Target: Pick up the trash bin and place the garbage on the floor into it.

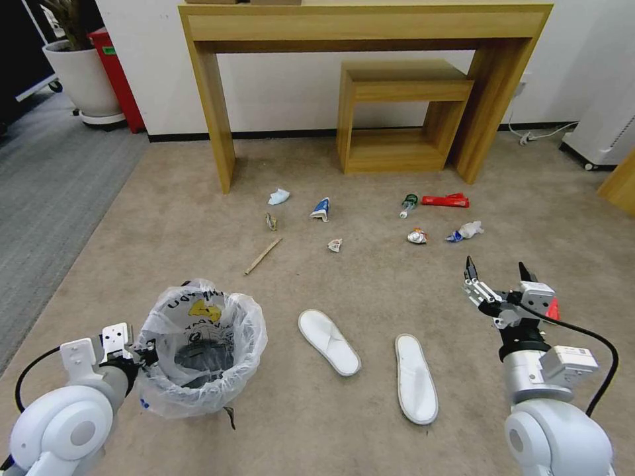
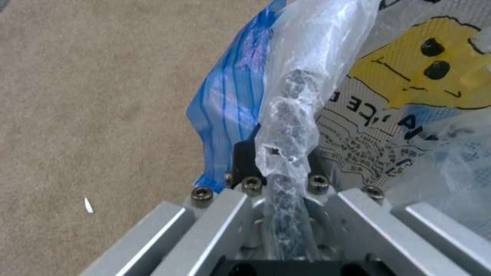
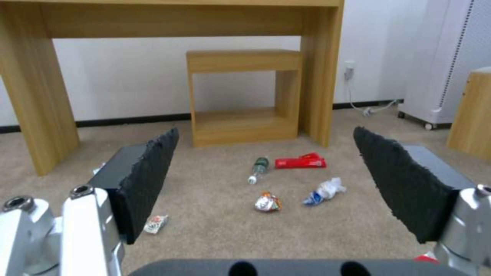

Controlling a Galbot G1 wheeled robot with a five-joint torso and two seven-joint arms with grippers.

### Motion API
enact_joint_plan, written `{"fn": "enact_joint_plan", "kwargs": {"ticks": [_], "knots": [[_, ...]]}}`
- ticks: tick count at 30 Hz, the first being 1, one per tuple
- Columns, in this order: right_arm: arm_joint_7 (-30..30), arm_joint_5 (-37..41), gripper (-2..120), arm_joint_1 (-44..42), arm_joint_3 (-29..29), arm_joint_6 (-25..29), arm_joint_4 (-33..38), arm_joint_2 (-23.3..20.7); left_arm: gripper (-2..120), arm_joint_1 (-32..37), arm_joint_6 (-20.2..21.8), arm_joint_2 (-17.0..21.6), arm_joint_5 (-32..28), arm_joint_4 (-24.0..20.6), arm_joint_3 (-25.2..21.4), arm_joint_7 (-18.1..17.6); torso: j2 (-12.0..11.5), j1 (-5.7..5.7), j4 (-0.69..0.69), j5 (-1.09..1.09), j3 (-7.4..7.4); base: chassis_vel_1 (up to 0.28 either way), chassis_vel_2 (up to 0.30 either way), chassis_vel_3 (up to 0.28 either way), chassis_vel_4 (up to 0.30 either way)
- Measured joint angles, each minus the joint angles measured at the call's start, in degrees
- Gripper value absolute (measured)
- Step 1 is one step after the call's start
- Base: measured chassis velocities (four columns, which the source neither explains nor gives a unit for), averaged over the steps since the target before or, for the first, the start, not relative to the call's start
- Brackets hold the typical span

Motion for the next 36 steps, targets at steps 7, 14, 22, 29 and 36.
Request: {"fn": "enact_joint_plan", "kwargs": {"ticks": [7, 14, 22, 29, 36], "knots": [[0.02, -0.11, 95, 0.24, -0.39, 0.12, -0.36, 0.00, 0, 0.03, -0.05, -0.06, 0.05, -0.04, -0.10, -0.01, 0.00, 0.00, 0.00, 0.00, -0.01, -0.019, 0.021, 0.017, -0.018], [0.23, -0.45, 98, 0.52, -0.64, 0.30, -0.85, -0.08, 0, 0.02, -0.15, -0.27, 0.19, 0.09, -0.09, -0.03, 0.00, 0.01, 0.00, 0.01, 0.01, -0.106, 0.106, 0.101, -0.102], [1.35, 0.55, 100, 0.75, -1.31, -3.10, -1.30, -0.95, 0, -0.10, -0.19, -0.31, 0.26, 0.44, 0.07, -0.04, 0.00, 0.01, 0.00, 0.00, 0.01, -0.040, 0.041, 0.036, -0.039], [3.65, 14.85, 100, 3.57, -2.35, -19.79, -0.85, -5.59, 0, -0.71, -0.24, -0.19, 0.39, 0.85, 0.87, 0.00, 0.00, 0.01, 0.00, 0.00, 0.00, 0.000, 0.000, 0.000, 0.000], [13.92, 31.33, 100, 8.54, -7.82, -28.25, -4.48, -16.76, 0, -0.70, -0.42, -0.58, 0.54, 0.94, 0.93, 0.05, 0.00, 0.01, 0.00, 0.00, 0.00, 0.000, 0.000, 0.000, 0.000]]}}
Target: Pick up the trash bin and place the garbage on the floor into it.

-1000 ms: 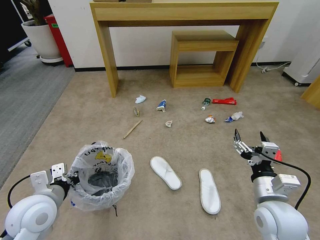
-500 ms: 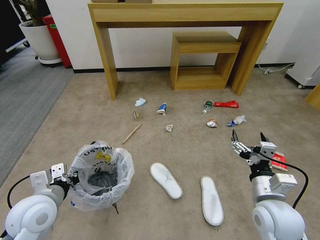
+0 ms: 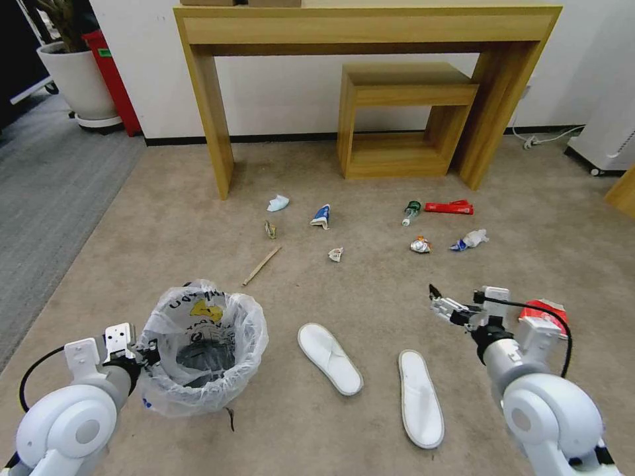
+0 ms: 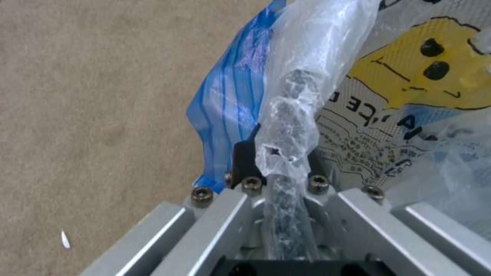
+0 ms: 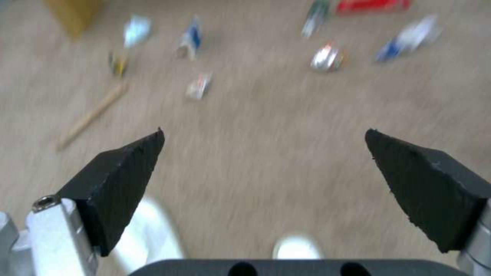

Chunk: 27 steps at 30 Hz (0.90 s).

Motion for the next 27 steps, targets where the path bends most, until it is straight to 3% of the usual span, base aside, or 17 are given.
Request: {"fn": "enact_joint_plan", "kwargs": {"ticks": [3, 9, 20, 27], "knots": [[4.57, 8.59, 100, 5.33, -4.33, -4.28, -4.95, -4.55, 0, 0.16, -0.24, -0.73, 0.61, 0.13, -0.04, 0.10, 0.00, 0.00, 0.00, 0.02, 0.00, 0.000, 0.000, 0.000, 0.000], [6.24, 12.33, 100, 13.18, -12.80, -5.45, -13.88, -7.21, 0, -0.22, -0.35, -1.26, 1.11, 1.17, 0.28, 0.31, 0.00, 0.00, -0.01, 0.00, 0.00, 0.000, 0.000, 0.000, 0.000], [0.95, 10.21, 100, 26.85, -33.36, -2.21, -29.08, -4.66, 0, 0.30, -1.01, -2.33, 2.04, 2.47, -0.30, 0.81, 0.00, 0.00, 0.01, 0.00, 0.00, 0.000, 0.000, 0.000, 0.000], [-2.77, 7.36, 100, 32.14, -42.15, 0.90, -36.90, -3.06, 0, 0.38, -1.39, -3.15, 2.33, 2.53, -0.49, 0.85, 0.00, 0.00, 0.00, -0.01, 0.00, 0.000, 0.000, 0.000, 0.000]]}}
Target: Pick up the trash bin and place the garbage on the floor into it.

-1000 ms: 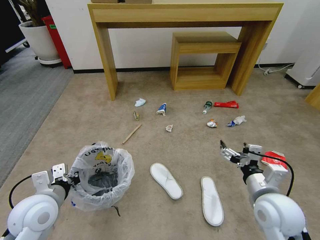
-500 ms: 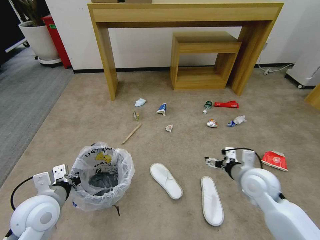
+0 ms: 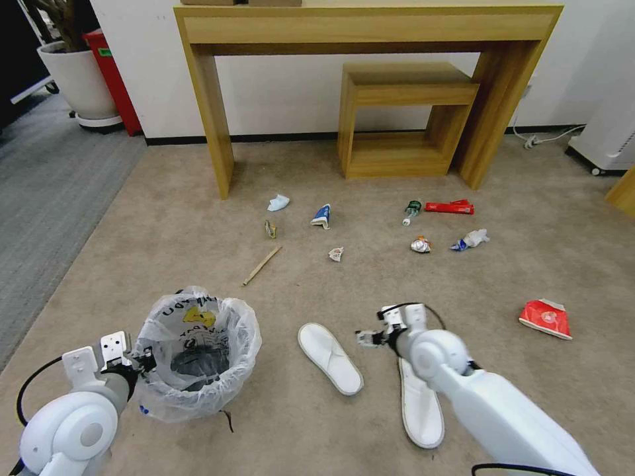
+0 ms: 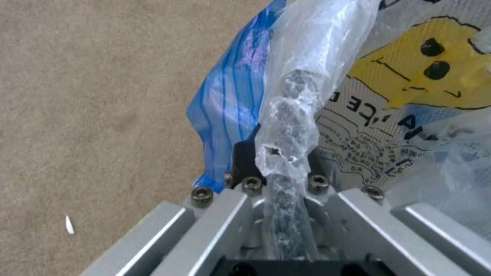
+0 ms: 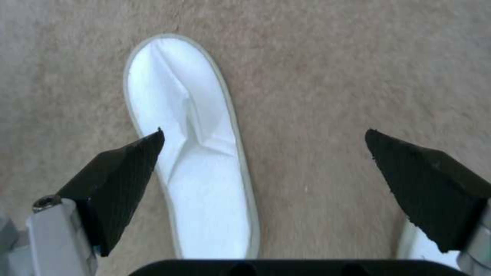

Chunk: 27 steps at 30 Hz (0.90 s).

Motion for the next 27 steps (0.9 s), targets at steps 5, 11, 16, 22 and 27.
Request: {"fn": "enact_joint_plan", "kwargs": {"ticks": [5, 11, 16, 22, 27], "knots": [[-3.68, -3.28, 100, 4.60, -4.57, 2.85, -7.06, 3.94, 0, 0.16, -0.14, -0.56, 0.37, 0.01, -0.01, 0.05, 0.00, 0.00, 0.01, -0.01, 0.00, 0.000, 0.000, 0.000, 0.000], [-4.45, -4.61, 100, 6.98, -7.87, 4.29, -10.83, 7.92, 0, 0.16, -0.30, -0.77, 0.41, 0.05, -0.20, 0.07, 0.00, 0.00, 0.00, 0.00, 0.00, 0.000, 0.000, 0.000, 0.000], [-3.38, -5.29, 100, 8.34, -9.73, 4.77, -13.78, 10.30, 0, 0.24, -0.48, -0.77, 0.40, -0.18, -0.46, 0.08, 0.00, 0.00, 0.01, 0.01, 0.00, 0.000, 0.000, 0.000, 0.000], [-3.24, -6.36, 100, 8.82, -10.44, 5.48, -16.56, 10.65, 0, 0.42, -0.61, -0.69, 0.39, -0.35, -0.58, 0.09, 0.00, 0.00, 0.00, 0.01, 0.00, 0.000, 0.000, 0.000, 0.000], [-3.26, -6.84, 100, 8.47, -10.97, 6.38, -18.08, 10.80, 0, 0.42, -0.74, -0.47, 0.35, -0.53, -0.59, 0.09, 0.00, -0.01, 0.00, 0.01, 0.00, 0.000, 0.000, 0.000, 0.000]]}}
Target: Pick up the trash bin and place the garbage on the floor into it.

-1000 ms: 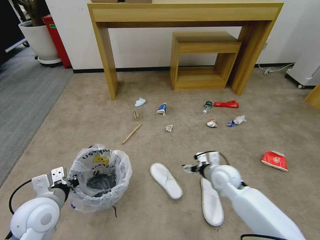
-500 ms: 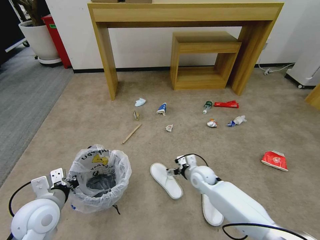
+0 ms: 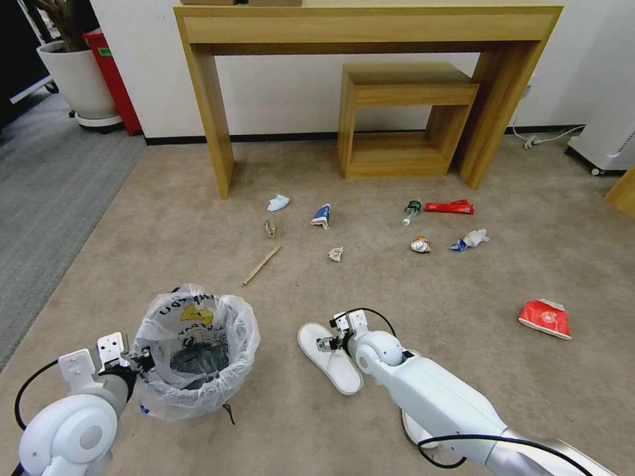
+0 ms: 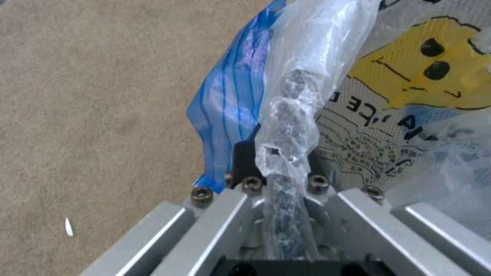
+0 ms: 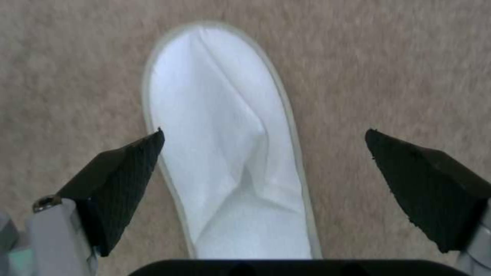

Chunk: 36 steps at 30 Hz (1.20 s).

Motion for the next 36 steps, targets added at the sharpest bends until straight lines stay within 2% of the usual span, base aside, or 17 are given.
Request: {"fn": "enact_joint_plan", "kwargs": {"ticks": [11, 15, 19, 20, 23, 24, 30, 31, 33, 35, 36], "knots": [[-1.37, -1.74, 100, 1.39, -3.60, 4.28, -6.36, 2.65, 0, -0.19, -0.19, 0.15, -0.19, 0.01, 0.24, 0.09, 0.00, 0.00, 0.00, 0.00, 0.00, 0.000, 0.000, 0.000, 0.000], [-1.51, -2.60, 96, 2.06, -5.00, 5.93, -8.57, 4.08, 0, -0.16, -0.39, 0.12, -0.23, 0.07, 0.19, 0.42, 0.00, 0.00, 0.01, 0.00, 0.00, 0.000, 0.000, 0.000, 0.000], [-1.67, -3.27, 77, 2.55, -6.47, 7.08, -10.31, 4.86, 0, -0.15, -0.67, 0.02, -0.20, 0.18, 0.15, 0.85, 0.00, 0.00, 0.01, 0.00, 0.00, 0.000, 0.000, 0.000, 0.000], [-1.67, -3.27, 77, 2.55, -6.47, 7.08, -10.31, 4.86, 0, -0.15, -0.67, 0.02, -0.20, 0.18, 0.15, 0.85, 0.00, 0.00, 0.01, 0.00, 0.00, 0.000, 0.000, 0.000, 0.000], [-1.73, -3.84, 63, 2.67, -7.08, 8.02, -11.46, 5.25, 0, -0.16, -0.86, 0.05, -0.20, 0.24, 0.13, 1.01, 0.00, 0.00, 0.00, 0.00, 0.00, 0.000, 0.000, 0.000, 0.000], [-1.73, -3.84, 63, 2.67, -7.08, 8.02, -11.46, 5.25, 0, -0.16, -0.86, 0.05, -0.20, 0.24, 0.13, 1.01, 0.00, 0.00, 0.00, 0.00, 0.00, 0.000, 0.000, 0.000, 0.000], [-1.82, -4.76, 38, 2.68, -7.69, 9.16, -12.04, 5.43, 0, -0.30, -1.06, 0.19, -0.20, 0.66, 0.01, 1.10, 0.00, 0.00, 0.00, 0.00, 0.00, 0.000, 0.000, 0.000, 0.000], [-1.82, -4.76, 38, 2.68, -7.69, 9.16, -12.04, 5.43, 0, -0.30, -1.06, 0.19, -0.20, 0.66, 0.01, 1.10, 0.00, 0.00, 0.00, 0.00, 0.00, 0.000, 0.000, 0.000, 0.000], [-1.80, -4.95, 28, 2.73, -7.91, 9.52, -12.06, 5.34, 0, -0.38, -1.12, 0.17, -0.16, 0.91, 0.02, 1.14, 0.00, 0.00, 0.00, 0.00, 0.00, 0.000, 0.000, 0.000, 0.000], [-1.77, -4.98, 25, 2.76, -7.95, 9.71, -12.08, 5.30, 0, -0.41, -1.16, 0.15, -0.11, 1.02, 0.03, 1.16, 0.00, 0.00, 0.01, 0.00, 0.00, 0.000, 0.000, 0.000, 0.000], [-1.78, -4.98, 18, 2.82, -8.04, 10.03, -12.08, 5.18, 0, -0.43, -1.27, 0.12, 0.04, 1.17, 0.07, 1.26, 0.00, 0.00, 0.01, 0.00, 0.00, 0.000, 0.000, 0.000, 0.000]]}}
